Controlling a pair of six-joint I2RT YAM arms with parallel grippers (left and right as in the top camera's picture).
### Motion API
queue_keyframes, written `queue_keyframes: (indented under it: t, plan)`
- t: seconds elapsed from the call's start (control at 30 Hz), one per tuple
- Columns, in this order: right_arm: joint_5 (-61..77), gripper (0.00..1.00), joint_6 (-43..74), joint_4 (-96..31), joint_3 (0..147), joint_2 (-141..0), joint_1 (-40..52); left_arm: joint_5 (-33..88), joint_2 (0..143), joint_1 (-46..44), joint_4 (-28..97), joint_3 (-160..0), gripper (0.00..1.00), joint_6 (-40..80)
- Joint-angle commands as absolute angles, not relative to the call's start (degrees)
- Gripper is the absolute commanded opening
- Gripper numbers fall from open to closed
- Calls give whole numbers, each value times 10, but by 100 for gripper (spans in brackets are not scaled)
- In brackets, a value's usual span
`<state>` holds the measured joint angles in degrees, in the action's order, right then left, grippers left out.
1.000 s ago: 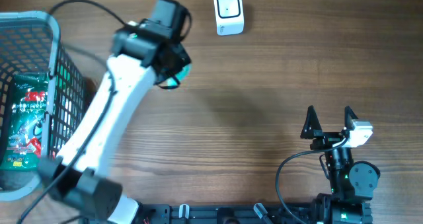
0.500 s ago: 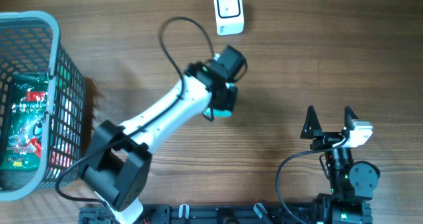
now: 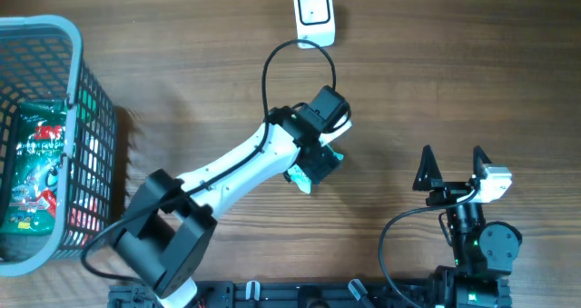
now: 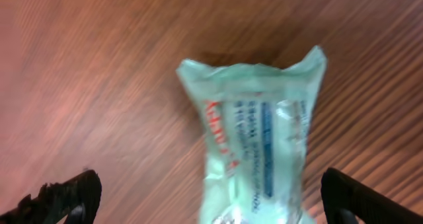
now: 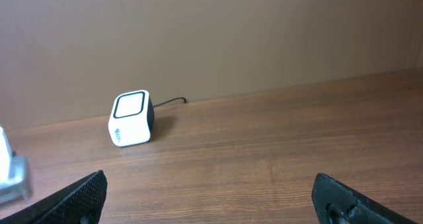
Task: Scan the item barcode
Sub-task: 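Carry the wipes pack toward the scanner and drop it on the table, then return the left gripper to the basket and grasp the red Nescafe stick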
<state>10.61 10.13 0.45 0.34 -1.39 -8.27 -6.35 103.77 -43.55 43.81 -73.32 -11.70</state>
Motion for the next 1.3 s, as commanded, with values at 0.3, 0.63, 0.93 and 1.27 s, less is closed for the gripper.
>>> queue_keyframes:
  t: [0.3,0.63,0.93,1.27]
  plan:
    - [101,100,91,8,3,-14,-80,-328,690,-241,477,-884,100,258]
    - [101,100,91,8,3,-14,-80,-74,662,265,548,-884,100,322]
    - [101,100,91,8,3,-14,-80,32,832,461,623,-871,100,324]
    - [101,100,91,8,3,-14,-80,-85,929,479,614,-751,94,320]
